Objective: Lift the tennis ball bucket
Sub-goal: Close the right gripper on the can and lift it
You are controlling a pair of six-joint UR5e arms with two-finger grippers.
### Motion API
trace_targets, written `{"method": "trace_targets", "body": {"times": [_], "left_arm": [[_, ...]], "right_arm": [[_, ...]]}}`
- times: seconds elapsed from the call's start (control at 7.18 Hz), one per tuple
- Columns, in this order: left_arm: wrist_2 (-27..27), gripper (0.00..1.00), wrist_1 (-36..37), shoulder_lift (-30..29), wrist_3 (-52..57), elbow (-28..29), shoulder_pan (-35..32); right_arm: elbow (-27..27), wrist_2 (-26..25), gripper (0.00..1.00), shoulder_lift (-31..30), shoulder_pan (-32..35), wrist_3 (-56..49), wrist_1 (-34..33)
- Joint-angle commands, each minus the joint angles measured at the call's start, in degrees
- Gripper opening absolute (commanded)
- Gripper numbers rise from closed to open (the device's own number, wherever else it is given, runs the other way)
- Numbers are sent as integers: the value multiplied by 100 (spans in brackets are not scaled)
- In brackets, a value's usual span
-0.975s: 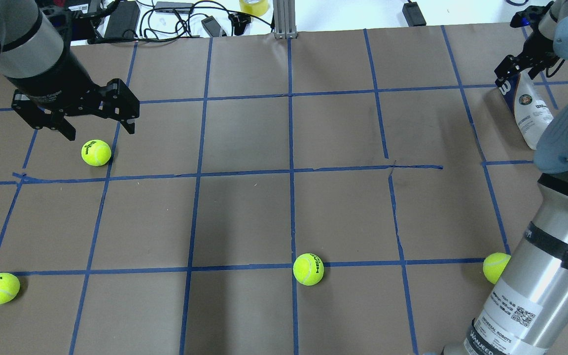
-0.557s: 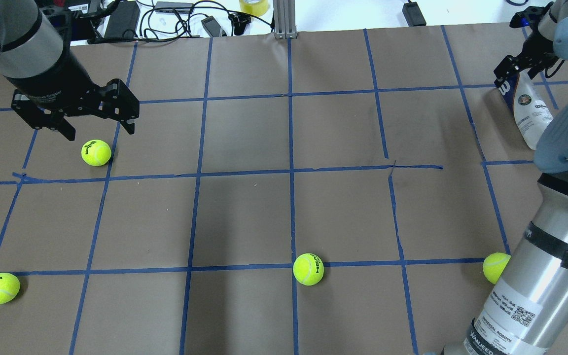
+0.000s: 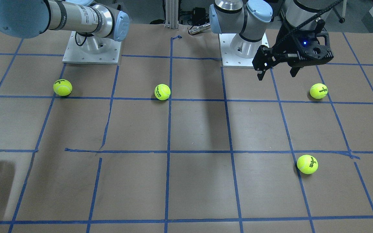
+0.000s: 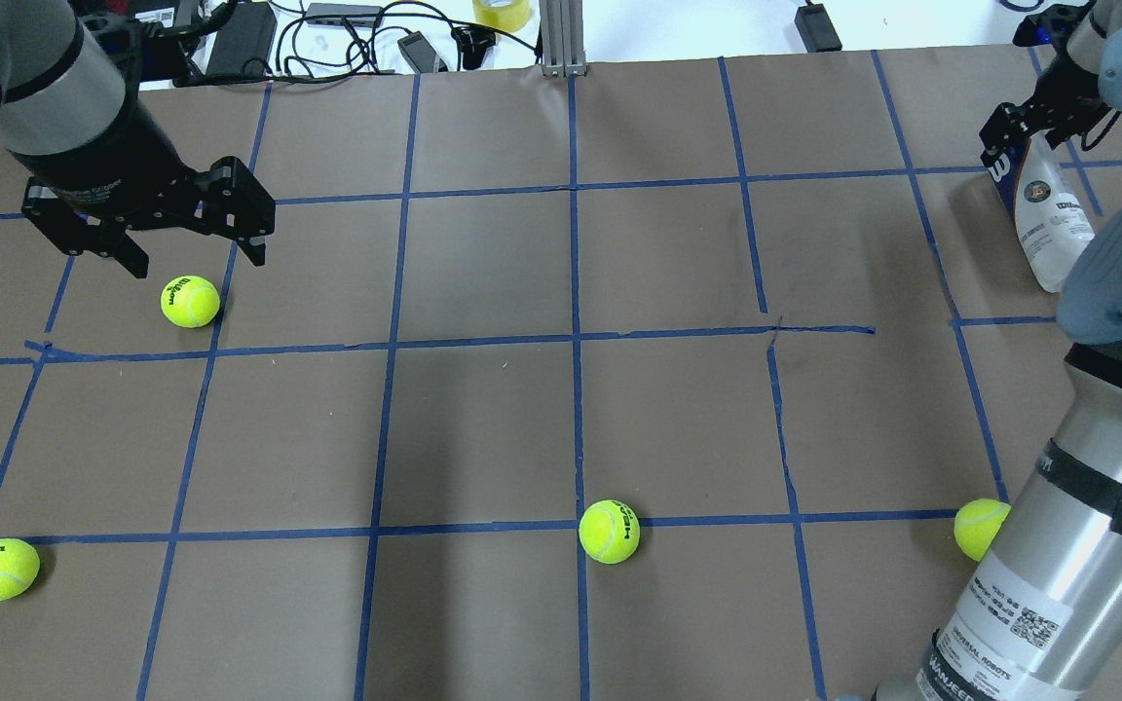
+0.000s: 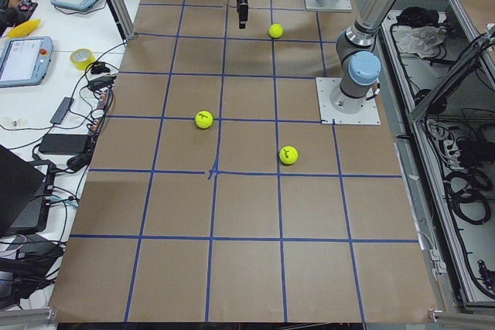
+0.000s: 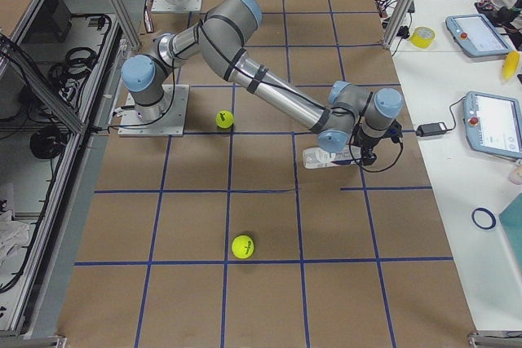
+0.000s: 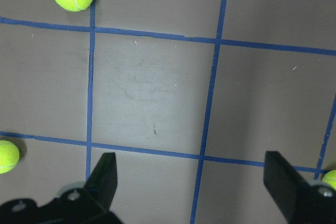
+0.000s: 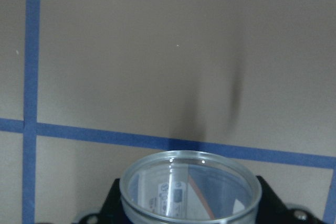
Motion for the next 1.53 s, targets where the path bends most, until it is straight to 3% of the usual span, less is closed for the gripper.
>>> {"method": "trace_targets", "body": {"times": [0.0,0.14,0.56,0.84,0.98,1.11,1.25,1.39], "left_arm": [[1,100,0,0,7,3,0],[114,100,0,0,7,-6,0],[335,100,0,0,15,-6,-9],[344,100,0,0,15,3,-9],[344,100,0,0,15,3,-9],[292,100,9,0,7,3,0],[178,100,-52,0,7,72,0],[72,100,-61,0,7,82,17]], "right_arm": [[21,11,33,-372,105,47,433],[47,-15,28,-556,367,20,558],[82,20,28,-864,1403,-50,515],[344,98,26,-1058,2457,-1238,542],[607,195,19,-1094,2818,-2046,341],[958,631,19,-1103,3135,-2828,-365],[1274,775,20,-1103,3513,-3210,-1129],[1443,706,20,-1094,4004,-3658,-1424]]}}
